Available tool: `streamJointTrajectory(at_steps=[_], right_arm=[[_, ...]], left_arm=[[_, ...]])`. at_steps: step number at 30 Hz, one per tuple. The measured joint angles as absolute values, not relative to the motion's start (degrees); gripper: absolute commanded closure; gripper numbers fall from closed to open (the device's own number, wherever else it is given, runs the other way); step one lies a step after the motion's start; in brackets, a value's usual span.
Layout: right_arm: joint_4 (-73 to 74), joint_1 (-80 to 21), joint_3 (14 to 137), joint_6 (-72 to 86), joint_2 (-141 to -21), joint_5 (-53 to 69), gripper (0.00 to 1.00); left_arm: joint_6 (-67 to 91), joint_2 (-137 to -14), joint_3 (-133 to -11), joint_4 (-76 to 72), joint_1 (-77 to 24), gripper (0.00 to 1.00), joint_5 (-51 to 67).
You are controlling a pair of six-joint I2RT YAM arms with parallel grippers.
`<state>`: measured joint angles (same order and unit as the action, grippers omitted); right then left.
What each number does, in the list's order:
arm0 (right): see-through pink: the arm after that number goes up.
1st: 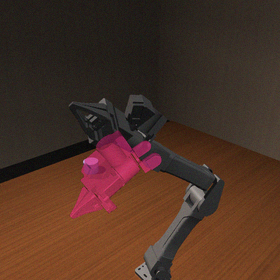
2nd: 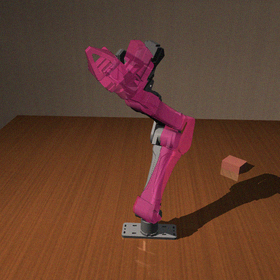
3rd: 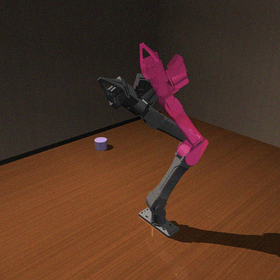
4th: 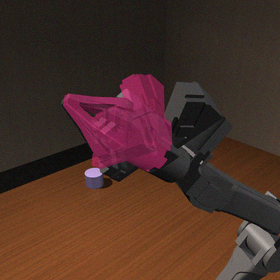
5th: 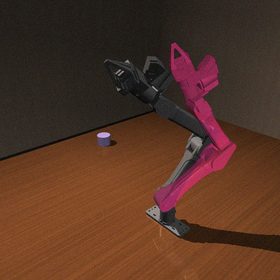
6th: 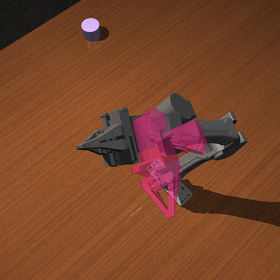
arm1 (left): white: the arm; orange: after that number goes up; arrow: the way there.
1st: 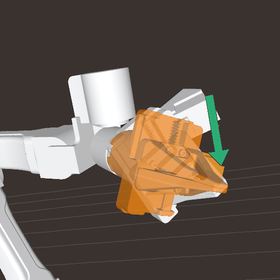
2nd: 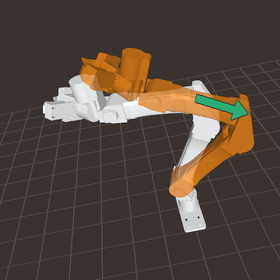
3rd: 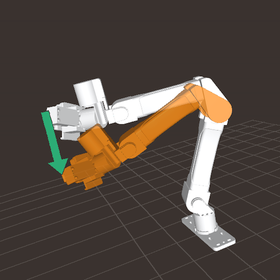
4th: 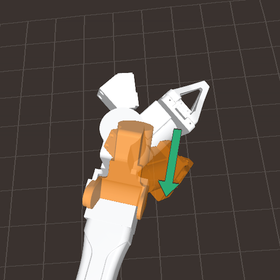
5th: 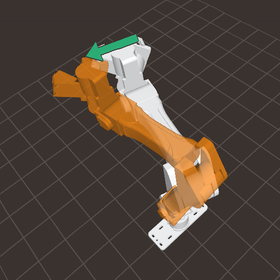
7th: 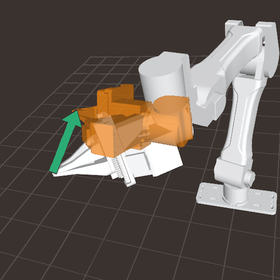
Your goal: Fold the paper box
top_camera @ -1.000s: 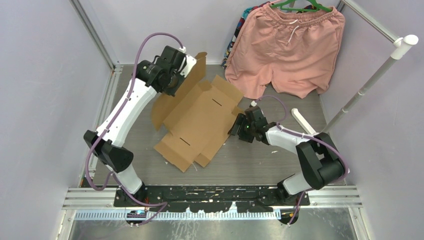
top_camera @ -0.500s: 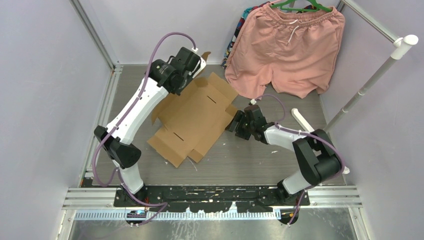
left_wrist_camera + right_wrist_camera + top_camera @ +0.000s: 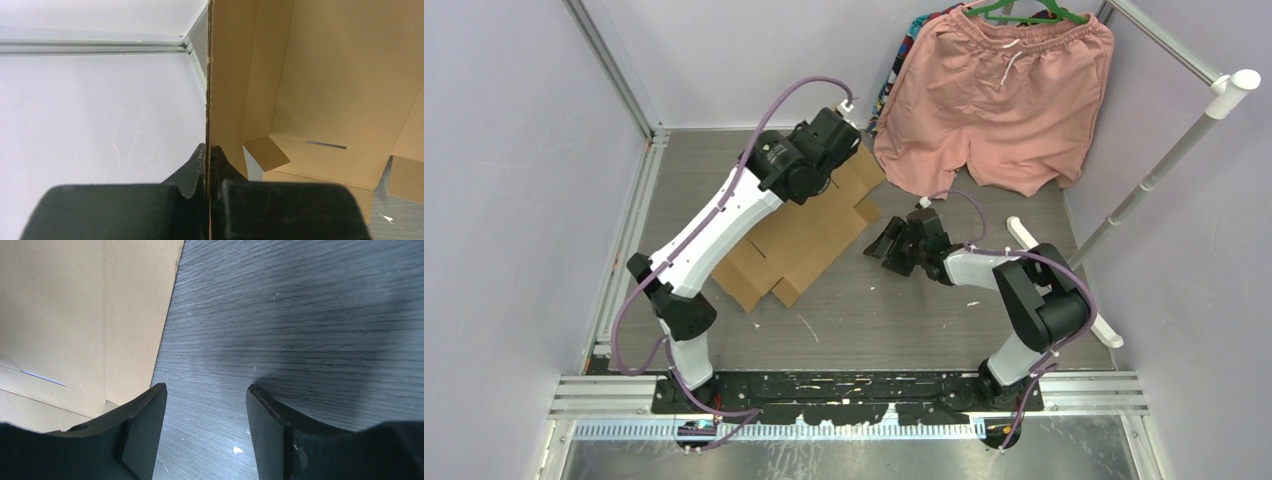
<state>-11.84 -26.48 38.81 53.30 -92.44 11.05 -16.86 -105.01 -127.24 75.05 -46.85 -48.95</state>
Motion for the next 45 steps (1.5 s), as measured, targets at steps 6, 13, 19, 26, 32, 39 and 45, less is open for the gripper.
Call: streamJointTrajectory(at_steps=[6, 13, 19, 26, 32, 39, 45], right_arm=[[-14.02, -26.52, 39.07, 54.37, -93.8, 11.99, 0.35], [-16.71, -26.52, 40.01, 55.77, -96.01, 13.5, 0.35], [-19.4, -26.52, 40.64, 57.74, -98.0, 14.96, 0.37], [-26.68, -26.96, 43.81, 63.86, -104.79, 18.55, 0.51], [-30.65, -29.17, 49.41, 68.2, -110.37, 20.05, 0.63], [-29.28, -32.56, 53.15, 68.66, -111.28, 19.18, 0.66], [-29.52, -33.39, 53.17, 68.49, -113.47, 18.87, 0.68]], left_arm=[[-19.55, -106.19, -127.15, 73.12, -50.74, 0.98, -54.78], [-21.1, -107.9, -125.93, 71.46, -54.54, 0.94, -59.57], [-19.94, -108.22, -123.07, 71.18, -56.53, 0.93, -61.14], [-17.63, -108.22, -121.64, 71.0, -56.88, 0.93, -60.29], [-16.67, -108.22, -121.01, 70.94, -56.88, 0.93, -59.35], [-16.27, -108.14, -120.6, 70.78, -56.9, 0.93, -57.12], [-15.03, -106.96, -120.33, 70.5, -56.9, 0.93, -53.67]])
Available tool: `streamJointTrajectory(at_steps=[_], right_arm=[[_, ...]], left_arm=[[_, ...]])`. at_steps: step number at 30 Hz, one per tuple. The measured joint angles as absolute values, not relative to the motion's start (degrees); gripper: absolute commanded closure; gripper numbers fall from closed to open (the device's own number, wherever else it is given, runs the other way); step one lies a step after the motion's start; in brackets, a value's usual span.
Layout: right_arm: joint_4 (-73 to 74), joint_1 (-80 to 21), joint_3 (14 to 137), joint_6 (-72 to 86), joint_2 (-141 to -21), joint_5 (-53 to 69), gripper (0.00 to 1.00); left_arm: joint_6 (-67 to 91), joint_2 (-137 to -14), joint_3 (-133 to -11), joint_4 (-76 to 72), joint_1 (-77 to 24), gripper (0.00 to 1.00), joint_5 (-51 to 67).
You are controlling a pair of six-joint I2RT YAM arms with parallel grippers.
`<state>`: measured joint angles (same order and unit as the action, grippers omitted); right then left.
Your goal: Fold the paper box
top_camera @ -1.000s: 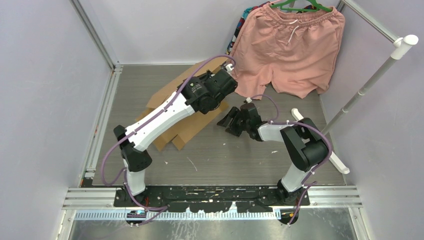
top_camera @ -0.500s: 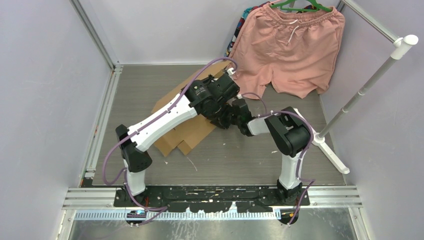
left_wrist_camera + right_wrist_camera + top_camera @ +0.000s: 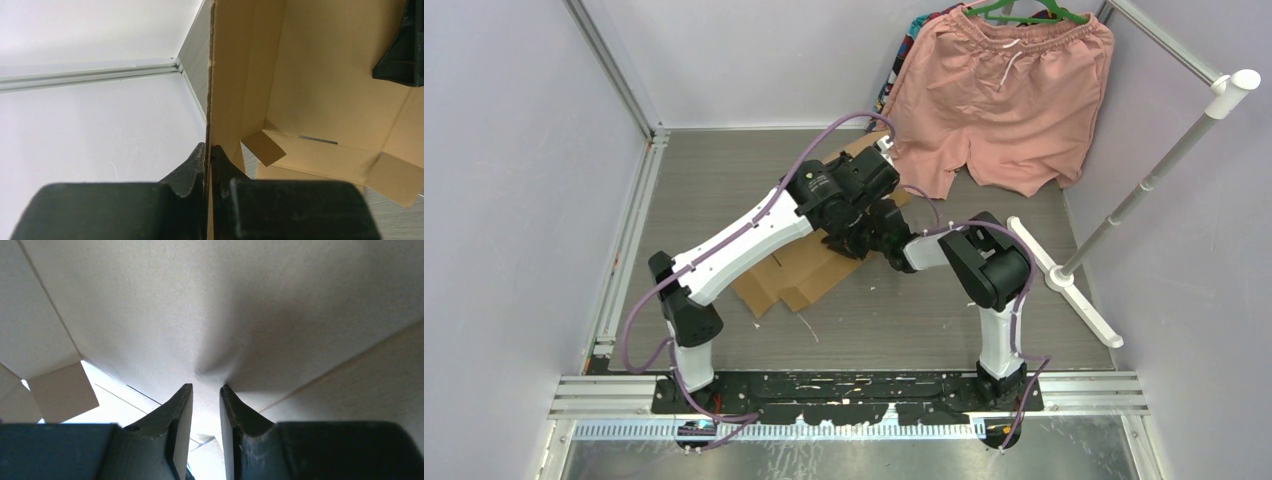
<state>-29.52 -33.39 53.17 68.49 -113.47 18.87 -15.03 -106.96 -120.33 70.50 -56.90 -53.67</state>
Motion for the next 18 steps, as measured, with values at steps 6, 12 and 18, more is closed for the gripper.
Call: streamJointTrajectory(at_steps=[6, 12, 18], right_arm=[[-32.45, -33.65, 52.9, 68.95, -114.3, 18.76, 0.67], [-32.8, -33.69, 52.88, 68.93, -114.43, 18.76, 0.66], [-30.52, -33.74, 56.84, 68.36, -116.2, 18.7, 0.66]], left_arm=[[-14.98, -104.75, -119.9, 69.45, -56.88, 0.93, -52.56], [-14.15, -104.09, -120.05, 69.41, -56.88, 0.94, -50.92], [-12.53, -103.66, -120.53, 70.72, -56.88, 0.95, -49.21]])
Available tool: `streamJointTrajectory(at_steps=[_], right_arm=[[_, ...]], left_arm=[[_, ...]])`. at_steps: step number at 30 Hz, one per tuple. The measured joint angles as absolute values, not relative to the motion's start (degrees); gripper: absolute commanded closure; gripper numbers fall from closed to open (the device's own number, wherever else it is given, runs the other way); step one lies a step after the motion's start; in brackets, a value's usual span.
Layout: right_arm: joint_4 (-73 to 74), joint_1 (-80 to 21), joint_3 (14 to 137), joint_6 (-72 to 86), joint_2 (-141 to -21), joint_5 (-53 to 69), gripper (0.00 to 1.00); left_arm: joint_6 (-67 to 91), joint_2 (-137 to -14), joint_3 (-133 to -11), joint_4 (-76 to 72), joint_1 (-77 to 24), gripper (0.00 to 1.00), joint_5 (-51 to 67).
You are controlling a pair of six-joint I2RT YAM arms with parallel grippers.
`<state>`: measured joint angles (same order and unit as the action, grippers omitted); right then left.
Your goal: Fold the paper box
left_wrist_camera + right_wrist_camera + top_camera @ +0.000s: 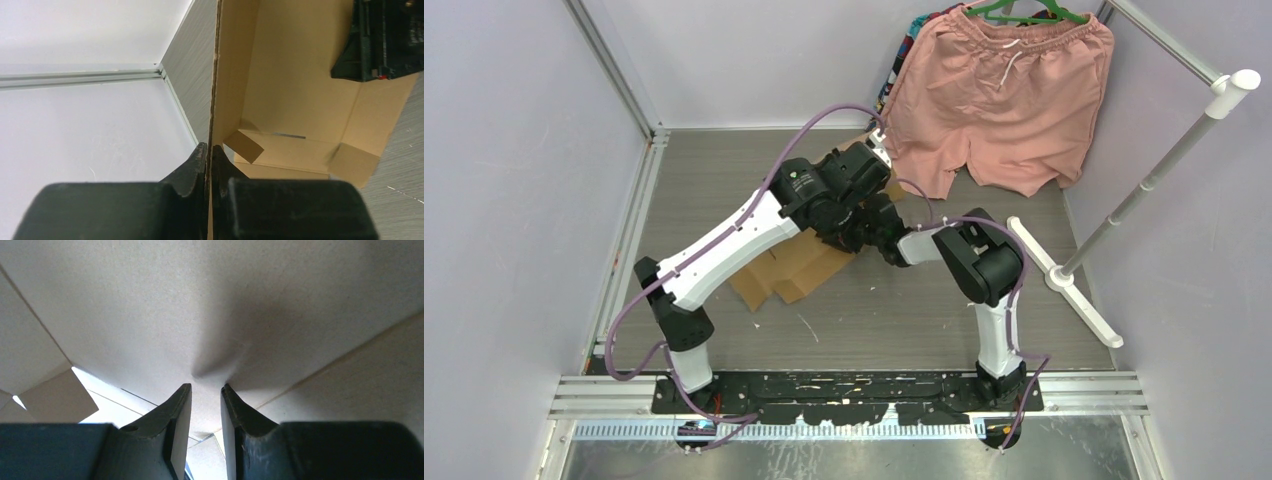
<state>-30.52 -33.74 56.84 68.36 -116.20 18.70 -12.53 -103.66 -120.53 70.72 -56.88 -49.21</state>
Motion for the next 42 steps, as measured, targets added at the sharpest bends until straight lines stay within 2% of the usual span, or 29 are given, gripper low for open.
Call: streamJointTrajectory(at_steps=[16, 42], right_arm=[[-34.33, -33.76, 65.43, 69.23, -123.94, 17.65, 0.65], [-44.16, -30.94, 61.36, 72.69, -126.91, 18.35, 0.64]], left_arm=[[-10.79, -102.0, -126.67, 74.81, -59.29, 0.95, -45.3], [-0.38, -103.18, -124.25, 80.86, -70.26, 0.95, -46.83]])
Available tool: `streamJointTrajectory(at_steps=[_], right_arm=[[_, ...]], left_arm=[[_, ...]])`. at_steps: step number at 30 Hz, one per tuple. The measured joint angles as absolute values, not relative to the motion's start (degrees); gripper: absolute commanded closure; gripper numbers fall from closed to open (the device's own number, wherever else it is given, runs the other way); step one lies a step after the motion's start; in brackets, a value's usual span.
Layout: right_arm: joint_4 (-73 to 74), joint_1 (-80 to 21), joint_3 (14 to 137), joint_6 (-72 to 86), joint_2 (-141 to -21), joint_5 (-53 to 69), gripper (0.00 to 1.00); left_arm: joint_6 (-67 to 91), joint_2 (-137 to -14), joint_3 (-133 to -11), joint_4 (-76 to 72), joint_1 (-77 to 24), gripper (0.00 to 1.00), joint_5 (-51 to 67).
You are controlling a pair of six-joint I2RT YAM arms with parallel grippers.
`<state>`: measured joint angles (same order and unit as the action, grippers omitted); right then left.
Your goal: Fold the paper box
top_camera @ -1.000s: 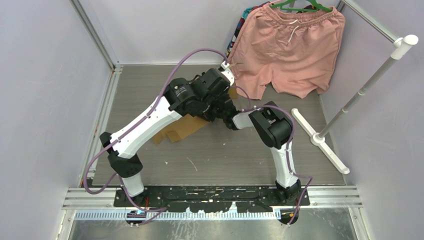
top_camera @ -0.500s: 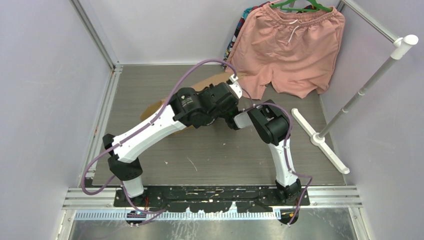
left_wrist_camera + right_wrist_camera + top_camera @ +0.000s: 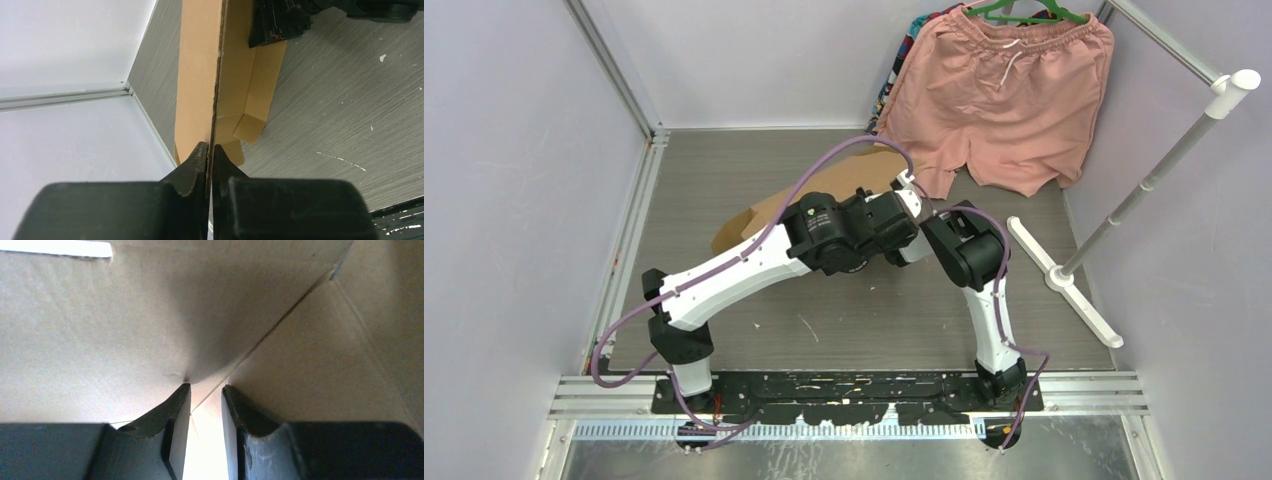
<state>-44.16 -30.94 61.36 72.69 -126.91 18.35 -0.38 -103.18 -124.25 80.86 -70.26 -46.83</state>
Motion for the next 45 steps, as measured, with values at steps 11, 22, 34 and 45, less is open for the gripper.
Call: streamJointTrajectory(at_steps=[11, 22, 34, 45], right_arm=[[-43.42, -30.87, 56.45, 71.09, -123.02, 18.5, 0.71], [-40.38, -30.87, 60.6, 70.41, -124.77, 17.85, 0.74], [-35.66, -30.83, 76.01, 70.37, -131.5, 17.63, 0.74], [-37.82, -29.74, 68.86, 70.67, -129.54, 18.85, 0.73]], left_arm=[[1.56, -105.25, -124.25, 81.93, -71.64, 0.95, -48.18], [1.3, -105.51, -124.27, 81.93, -72.12, 0.96, -49.82], [-0.08, -103.59, -119.13, 77.3, -70.74, 0.95, -50.74], [-0.23, -101.65, -111.81, 72.86, -67.75, 0.96, -47.7]])
